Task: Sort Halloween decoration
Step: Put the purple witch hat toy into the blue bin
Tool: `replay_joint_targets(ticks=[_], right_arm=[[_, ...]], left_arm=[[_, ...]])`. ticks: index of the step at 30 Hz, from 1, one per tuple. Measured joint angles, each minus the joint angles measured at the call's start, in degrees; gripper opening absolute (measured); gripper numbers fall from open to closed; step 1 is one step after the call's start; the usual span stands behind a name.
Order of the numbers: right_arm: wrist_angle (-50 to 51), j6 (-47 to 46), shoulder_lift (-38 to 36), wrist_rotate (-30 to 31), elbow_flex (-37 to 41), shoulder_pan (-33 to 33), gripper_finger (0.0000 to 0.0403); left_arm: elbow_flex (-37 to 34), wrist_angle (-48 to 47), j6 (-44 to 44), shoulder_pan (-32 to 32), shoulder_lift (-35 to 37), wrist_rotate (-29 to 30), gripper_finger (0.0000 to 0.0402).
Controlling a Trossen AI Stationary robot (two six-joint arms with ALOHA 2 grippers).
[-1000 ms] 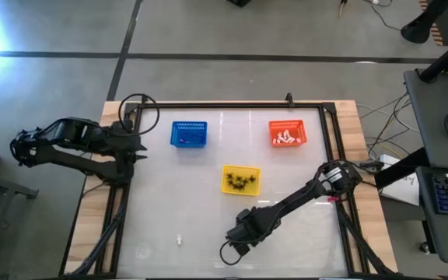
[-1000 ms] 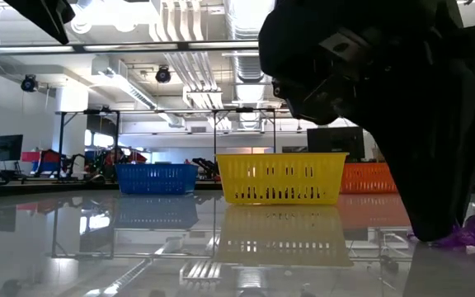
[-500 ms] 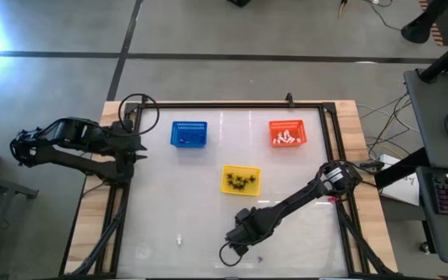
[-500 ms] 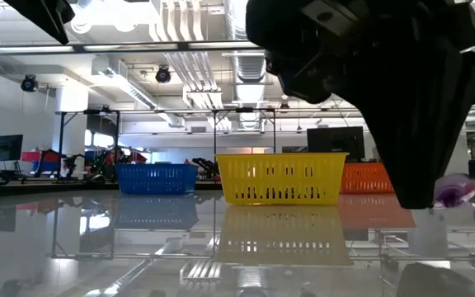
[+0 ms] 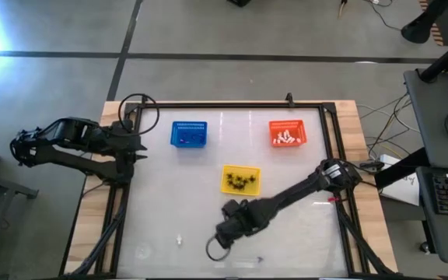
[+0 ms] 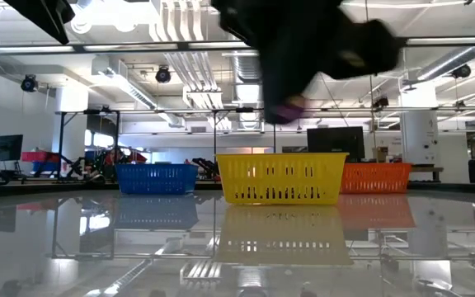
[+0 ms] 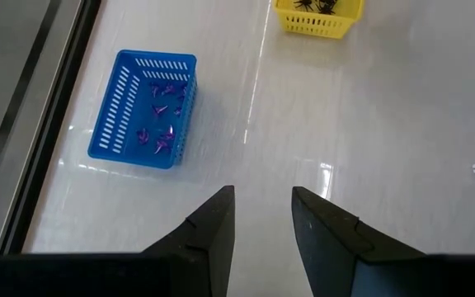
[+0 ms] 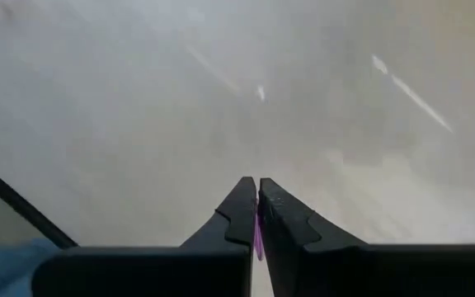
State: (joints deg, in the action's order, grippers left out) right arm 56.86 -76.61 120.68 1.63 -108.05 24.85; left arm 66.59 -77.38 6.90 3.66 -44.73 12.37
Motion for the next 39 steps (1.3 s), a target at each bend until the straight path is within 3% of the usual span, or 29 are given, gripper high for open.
replay_joint_targets(ticks=[6,17,39], right_arm=[[-0.2,10.6,-0.1,5.0,-6.8,-5.3,0.0008],[-0.5,30.1,-0.1,3.9,-11.0,-16.3,0.0009],[-17.0,49.7,0.3,3.8,-10.7,-35.0,0.0009]], left_arm=[[0.0,0.0,0.0,0.0,0.0,0.0,0.0105],[0.0,0.0,2.1,0.0,0.0,0.1,0.0105],[0.0,0.2,12.2,0.0,-0.1,0.5,0.0105]])
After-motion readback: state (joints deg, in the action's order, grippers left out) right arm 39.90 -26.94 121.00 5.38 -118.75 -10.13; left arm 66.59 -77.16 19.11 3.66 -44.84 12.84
